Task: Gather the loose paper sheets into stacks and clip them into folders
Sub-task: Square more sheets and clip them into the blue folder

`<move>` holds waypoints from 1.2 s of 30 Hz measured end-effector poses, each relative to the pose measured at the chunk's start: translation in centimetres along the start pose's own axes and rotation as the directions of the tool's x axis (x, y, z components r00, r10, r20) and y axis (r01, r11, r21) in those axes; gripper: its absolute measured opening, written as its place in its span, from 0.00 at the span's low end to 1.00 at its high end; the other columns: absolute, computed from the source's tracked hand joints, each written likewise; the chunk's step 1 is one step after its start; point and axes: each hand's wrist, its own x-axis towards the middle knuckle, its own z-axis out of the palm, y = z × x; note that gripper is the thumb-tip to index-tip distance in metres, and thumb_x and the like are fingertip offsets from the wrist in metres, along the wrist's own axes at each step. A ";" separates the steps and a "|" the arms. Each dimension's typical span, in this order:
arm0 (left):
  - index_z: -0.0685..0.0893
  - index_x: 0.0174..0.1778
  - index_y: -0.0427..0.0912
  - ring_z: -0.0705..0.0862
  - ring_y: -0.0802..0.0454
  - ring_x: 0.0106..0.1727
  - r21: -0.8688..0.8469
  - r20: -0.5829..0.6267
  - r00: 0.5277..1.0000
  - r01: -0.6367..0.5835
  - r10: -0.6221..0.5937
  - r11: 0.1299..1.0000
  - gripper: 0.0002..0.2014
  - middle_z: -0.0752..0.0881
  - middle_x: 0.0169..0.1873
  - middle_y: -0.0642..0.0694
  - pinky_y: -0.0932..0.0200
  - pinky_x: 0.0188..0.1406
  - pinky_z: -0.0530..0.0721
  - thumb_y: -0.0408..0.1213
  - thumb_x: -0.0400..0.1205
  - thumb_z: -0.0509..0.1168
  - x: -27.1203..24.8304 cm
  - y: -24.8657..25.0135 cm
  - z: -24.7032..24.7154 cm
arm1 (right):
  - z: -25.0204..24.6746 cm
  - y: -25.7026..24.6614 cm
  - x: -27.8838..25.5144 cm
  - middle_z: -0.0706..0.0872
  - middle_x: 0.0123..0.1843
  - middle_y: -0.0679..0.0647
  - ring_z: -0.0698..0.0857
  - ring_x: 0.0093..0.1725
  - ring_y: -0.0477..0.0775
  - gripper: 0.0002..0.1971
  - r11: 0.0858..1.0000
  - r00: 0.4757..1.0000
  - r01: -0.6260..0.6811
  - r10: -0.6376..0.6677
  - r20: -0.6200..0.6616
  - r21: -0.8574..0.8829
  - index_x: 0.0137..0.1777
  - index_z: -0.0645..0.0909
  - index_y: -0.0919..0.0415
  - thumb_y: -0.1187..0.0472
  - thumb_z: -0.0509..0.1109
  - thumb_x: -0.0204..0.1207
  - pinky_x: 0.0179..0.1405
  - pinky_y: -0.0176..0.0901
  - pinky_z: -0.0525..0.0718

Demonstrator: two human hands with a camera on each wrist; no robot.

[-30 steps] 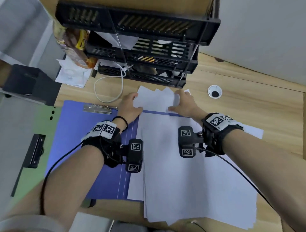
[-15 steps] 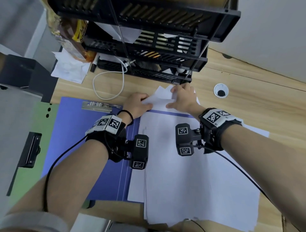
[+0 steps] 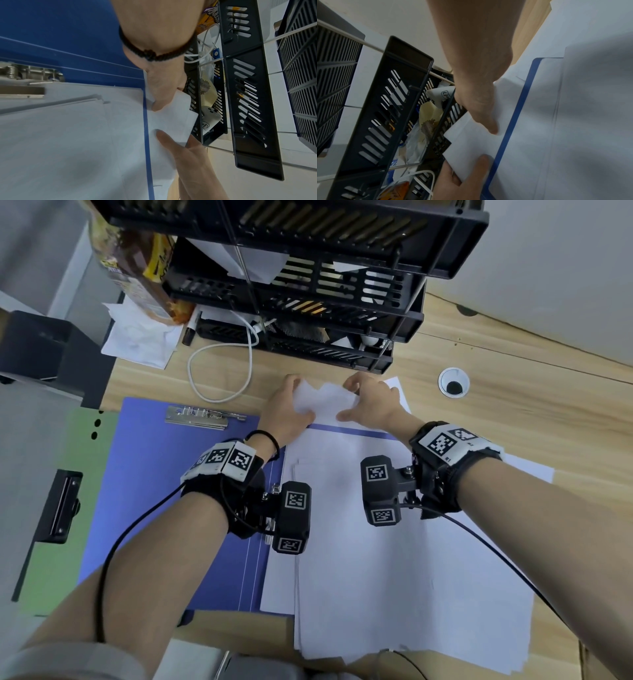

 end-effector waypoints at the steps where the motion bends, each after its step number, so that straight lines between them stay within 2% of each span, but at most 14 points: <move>1: 0.71 0.69 0.45 0.79 0.45 0.54 0.014 0.004 1.000 0.006 -0.006 1.000 0.27 0.81 0.57 0.46 0.57 0.46 0.78 0.32 0.73 0.69 0.0 -0.1 0.0 | -0.2 0.1 -0.2 0.82 0.64 0.51 0.80 0.64 0.58 0.30 1.000 1.000 0.002 -0.002 -0.001 0.001 0.68 0.72 0.57 0.51 0.79 0.69 0.65 0.51 0.65; 4: 0.78 0.58 0.47 0.83 0.43 0.53 0.001 -0.003 1.000 -0.012 0.012 1.000 0.18 0.84 0.53 0.50 0.55 0.49 0.83 0.31 0.73 0.68 -0.5 -0.1 -0.2 | -0.9 0.7 -0.6 0.84 0.54 0.53 0.81 0.61 0.58 0.33 0.999 0.999 -0.050 0.050 0.013 0.008 0.71 0.70 0.58 0.48 0.78 0.70 0.69 0.53 0.63; 6: 0.78 0.58 0.49 0.83 0.44 0.56 0.006 -0.032 0.999 -0.041 0.041 0.999 0.18 0.84 0.57 0.49 0.50 0.58 0.82 0.31 0.73 0.68 -0.8 0.0 -0.4 | -1.3 1.4 -1.0 0.83 0.49 0.55 0.81 0.56 0.60 0.30 0.998 0.996 -0.068 0.067 0.056 0.017 0.70 0.73 0.61 0.49 0.77 0.72 0.63 0.51 0.72; 7: 0.75 0.63 0.49 0.81 0.44 0.61 0.003 -0.047 0.998 -0.049 0.049 0.999 0.22 0.82 0.62 0.47 0.48 0.62 0.80 0.30 0.74 0.68 -0.9 -0.1 -0.4 | -1.4 1.8 -1.3 0.82 0.47 0.55 0.80 0.52 0.59 0.25 0.998 0.996 -0.055 0.052 0.072 0.044 0.65 0.77 0.63 0.51 0.76 0.73 0.55 0.47 0.76; 9: 0.65 0.75 0.46 0.74 0.44 0.69 0.010 -0.100 0.993 -0.060 0.061 0.998 0.33 0.73 0.71 0.43 0.49 0.68 0.75 0.30 0.74 0.68 -1.1 0.0 -0.5 | -1.8 2.3 -2.1 0.81 0.42 0.56 0.80 0.46 0.58 0.12 0.994 0.998 -0.017 0.010 0.068 0.104 0.48 0.81 0.63 0.54 0.74 0.75 0.43 0.42 0.74; 11: 0.57 0.80 0.42 0.68 0.43 0.75 0.017 -0.161 0.984 -0.069 0.071 0.997 0.42 0.67 0.75 0.42 0.46 0.74 0.69 0.32 0.71 0.71 -1.5 0.3 -0.5 | -2.2 2.3 -3.2 0.79 0.38 0.55 0.78 0.42 0.58 0.12 0.991 0.998 0.043 -0.048 0.039 0.126 0.36 0.77 0.60 0.57 0.73 0.77 0.39 0.41 0.72; 14: 0.53 0.81 0.43 0.64 0.42 0.77 0.058 -0.182 0.983 -0.009 0.020 0.998 0.50 0.66 0.74 0.41 0.45 0.77 0.65 0.38 0.67 0.75 -2.5 0.4 0.2 | -3.0 2.2 -4.9 0.78 0.43 0.56 0.78 0.44 0.59 0.12 0.982 0.987 0.148 -0.139 -0.078 0.119 0.43 0.81 0.68 0.57 0.69 0.80 0.40 0.44 0.71; 17: 0.54 0.80 0.48 0.69 0.42 0.75 0.020 -0.186 0.983 0.004 0.000 1.000 0.52 0.71 0.72 0.42 0.41 0.74 0.70 0.47 0.62 0.75 -3.5 0.0 1.1 | -4.1 2.4 -6.6 0.80 0.41 0.58 0.78 0.43 0.60 0.14 0.970 0.960 0.228 -0.209 -0.186 0.086 0.44 0.82 0.70 0.57 0.66 0.82 0.39 0.46 0.70; 21: 0.39 0.83 0.43 0.53 0.45 0.83 -0.002 -0.148 0.987 0.059 -0.059 0.998 0.55 0.52 0.82 0.40 0.49 0.82 0.54 0.34 0.71 0.75 -5.6 0.4 2.2 | -6.8 2.5 -9.0 0.80 0.38 0.59 0.75 0.40 0.59 0.17 0.953 0.917 0.301 -0.277 -0.287 0.042 0.42 0.81 0.70 0.54 0.66 0.83 0.37 0.45 0.69; 25: 0.36 0.82 0.41 0.50 0.47 0.84 -0.152 -0.189 0.980 0.039 -0.068 0.988 0.55 0.45 0.83 0.41 0.51 0.82 0.53 0.32 0.74 0.75 -7.4 1.6 3.0 | -9.7 2.8 -12.4 0.79 0.38 0.55 0.75 0.39 0.58 0.15 0.932 0.853 0.362 -0.328 -0.405 0.008 0.39 0.78 0.65 0.54 0.65 0.83 0.36 0.46 0.67; 28: 0.36 0.82 0.40 0.50 0.49 0.84 -0.267 -0.170 0.983 0.015 -0.062 0.964 0.55 0.46 0.83 0.41 0.58 0.78 0.54 0.34 0.75 0.74 -8.7 3.8 3.6 | -11.8 3.6 -15.6 0.75 0.32 0.51 0.72 0.36 0.55 0.14 0.903 0.810 0.428 -0.363 -0.462 0.041 0.35 0.73 0.58 0.56 0.64 0.82 0.34 0.47 0.66; 30: 0.37 0.82 0.43 0.53 0.48 0.84 -0.325 -0.161 0.986 -0.004 -0.050 0.946 0.54 0.49 0.83 0.40 0.57 0.76 0.58 0.35 0.75 0.75 -9.6 5.5 4.0 | -13.3 4.4 -17.8 0.70 0.26 0.45 0.69 0.29 0.46 0.17 0.882 0.796 0.461 -0.361 -0.485 0.099 0.29 0.71 0.53 0.59 0.65 0.81 0.30 0.41 0.66; 33: 0.39 0.82 0.45 0.58 0.44 0.82 -0.367 -0.158 0.987 -0.035 -0.026 0.929 0.55 0.54 0.82 0.39 0.45 0.80 0.62 0.39 0.73 0.76 -10.7 7.6 4.4 | -15.1 6.4 -20.7 0.60 0.24 0.44 0.62 0.23 0.45 0.24 0.862 0.785 0.460 -0.284 -0.551 0.212 0.26 0.60 0.52 0.59 0.66 0.81 0.24 0.38 0.59; 36: 0.41 0.82 0.44 0.57 0.44 0.82 -0.341 -0.214 0.977 -0.080 0.005 0.937 0.56 0.51 0.81 0.41 0.49 0.80 0.61 0.41 0.72 0.77 -12.1 8.8 4.7 | -16.4 8.8 -22.8 0.63 0.28 0.45 0.65 0.23 0.40 0.21 0.821 0.767 0.473 -0.205 -0.608 0.320 0.29 0.63 0.53 0.61 0.64 0.83 0.23 0.34 0.61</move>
